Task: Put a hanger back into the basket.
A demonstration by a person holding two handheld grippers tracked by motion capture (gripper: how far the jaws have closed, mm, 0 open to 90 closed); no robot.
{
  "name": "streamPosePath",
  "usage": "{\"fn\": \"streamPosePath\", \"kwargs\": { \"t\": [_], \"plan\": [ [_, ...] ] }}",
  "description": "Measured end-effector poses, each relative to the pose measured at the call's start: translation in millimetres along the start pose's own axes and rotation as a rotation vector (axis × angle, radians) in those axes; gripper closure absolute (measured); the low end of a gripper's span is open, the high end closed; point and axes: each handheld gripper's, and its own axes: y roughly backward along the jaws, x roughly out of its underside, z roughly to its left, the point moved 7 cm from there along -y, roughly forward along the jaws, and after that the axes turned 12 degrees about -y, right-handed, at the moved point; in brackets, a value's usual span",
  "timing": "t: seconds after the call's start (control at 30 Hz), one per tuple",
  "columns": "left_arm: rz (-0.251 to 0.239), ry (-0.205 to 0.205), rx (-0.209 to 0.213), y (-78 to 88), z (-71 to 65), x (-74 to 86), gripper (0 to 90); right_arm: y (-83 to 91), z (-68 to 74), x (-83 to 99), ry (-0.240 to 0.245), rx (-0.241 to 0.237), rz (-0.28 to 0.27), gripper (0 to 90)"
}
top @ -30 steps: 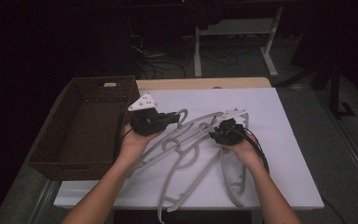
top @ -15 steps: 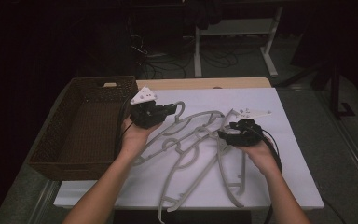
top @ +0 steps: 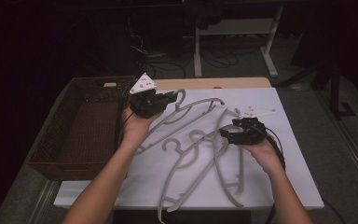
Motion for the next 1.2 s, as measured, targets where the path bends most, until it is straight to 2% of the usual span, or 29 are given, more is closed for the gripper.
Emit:
{"fn": "streamPosePath", "kwargs": {
  "t": [0.07, 0.2, 0.3, 0.47, 0.57, 0.83, 0.87, 0.97, 1.0, 1.1, 1.13, 1.2],
  "plan": [
    [-0.007, -0.004, 0.021, 0.1, -4.4, -3.7, 86.6, 4.6, 0.6, -3.1, 0.007, -0.002, -0.01, 30.1],
    [-0.019, -0.008, 0.076, -0.5, -17.3, -6.3, 86.5, 17.7, 6.3, -11.3, 0.052, -0.011, -0.031, 29.3],
    [-0.024, -0.013, 0.127, -0.3, -28.9, -7.3, 86.5, 26.9, 14.9, -17.2, 0.098, -0.046, -0.042, 29.0],
    [-0.034, -0.032, 0.203, 2.7, -46.1, -11.1, 86.5, 34.2, 33.2, -21.3, 0.182, -0.111, -0.027, 28.9],
    [-0.039, -0.039, 0.256, 2.2, -56.5, -11.0, 86.5, 33.3, 36.7, -21.0, 0.201, -0.123, -0.017, 29.1],
    [-0.044, -0.054, 0.339, -2.8, -72.0, -1.9, 86.5, 23.5, 51.0, -17.4, 0.283, -0.196, 0.048, 31.7],
    [-0.044, -0.049, 0.349, -2.7, -72.8, -0.9, 86.4, 19.7, 50.5, -13.8, 0.298, -0.203, 0.079, 32.8],
    [-0.044, -0.042, 0.383, -1.1, -74.6, 2.1, 86.4, 15.8, 48.4, -9.9, 0.314, -0.207, 0.108, 34.6],
    [-0.047, -0.041, 0.387, -0.6, -74.9, 2.7, 86.4, 12.3, 46.2, -4.8, 0.331, -0.206, 0.145, 36.7],
    [-0.049, -0.052, 0.403, 1.3, -76.0, 3.8, 86.3, 9.3, 44.5, 0.0, 0.348, -0.208, 0.174, 38.3],
    [-0.049, -0.06, 0.407, 2.0, -76.6, 3.9, 86.2, 7.5, 44.2, 4.5, 0.356, -0.226, 0.197, 41.3],
    [-0.05, -0.07, 0.414, 3.1, -77.9, 4.1, 86.1, 6.8, 44.3, 6.7, 0.365, -0.232, 0.207, 41.7]
  ]
}}
